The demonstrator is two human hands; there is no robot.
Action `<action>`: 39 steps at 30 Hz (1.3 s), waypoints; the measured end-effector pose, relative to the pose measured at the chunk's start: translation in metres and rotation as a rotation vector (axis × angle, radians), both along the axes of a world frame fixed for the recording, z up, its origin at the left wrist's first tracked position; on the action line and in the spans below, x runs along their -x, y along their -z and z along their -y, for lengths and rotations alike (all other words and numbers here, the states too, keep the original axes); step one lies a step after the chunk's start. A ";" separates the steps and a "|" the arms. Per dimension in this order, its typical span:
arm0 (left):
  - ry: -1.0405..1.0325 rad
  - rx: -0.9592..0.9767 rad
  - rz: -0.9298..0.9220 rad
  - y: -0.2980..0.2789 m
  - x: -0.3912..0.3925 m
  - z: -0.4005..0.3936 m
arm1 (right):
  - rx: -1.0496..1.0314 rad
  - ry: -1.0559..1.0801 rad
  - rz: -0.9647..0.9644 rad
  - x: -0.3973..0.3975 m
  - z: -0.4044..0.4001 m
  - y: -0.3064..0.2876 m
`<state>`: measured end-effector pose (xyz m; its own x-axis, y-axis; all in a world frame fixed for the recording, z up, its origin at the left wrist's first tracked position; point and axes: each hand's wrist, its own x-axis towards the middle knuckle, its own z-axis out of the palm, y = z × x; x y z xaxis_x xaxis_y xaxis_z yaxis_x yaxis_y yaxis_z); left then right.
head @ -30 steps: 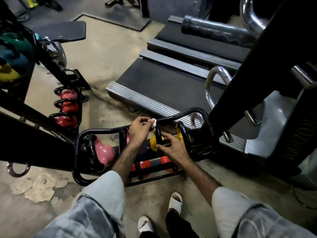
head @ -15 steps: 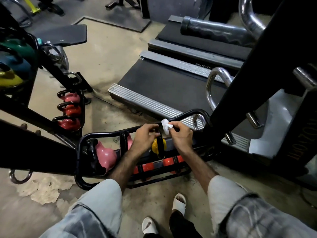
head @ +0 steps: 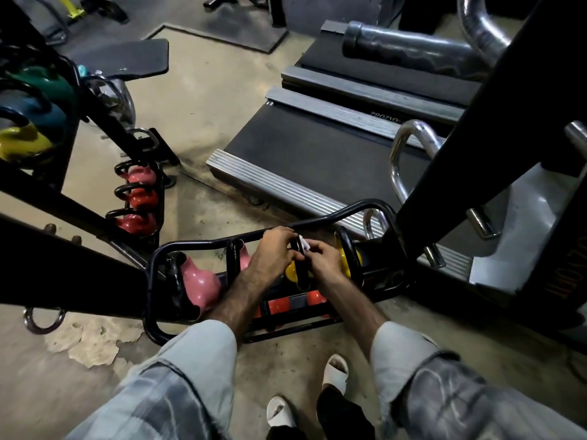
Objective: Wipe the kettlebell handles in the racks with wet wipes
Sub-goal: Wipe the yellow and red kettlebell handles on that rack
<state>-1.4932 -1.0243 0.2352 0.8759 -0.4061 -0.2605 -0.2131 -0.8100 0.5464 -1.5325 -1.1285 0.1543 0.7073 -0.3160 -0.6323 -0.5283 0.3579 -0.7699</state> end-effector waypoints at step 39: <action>-0.092 0.062 0.041 0.011 0.013 0.001 | 0.506 -0.102 0.228 0.086 0.001 -0.004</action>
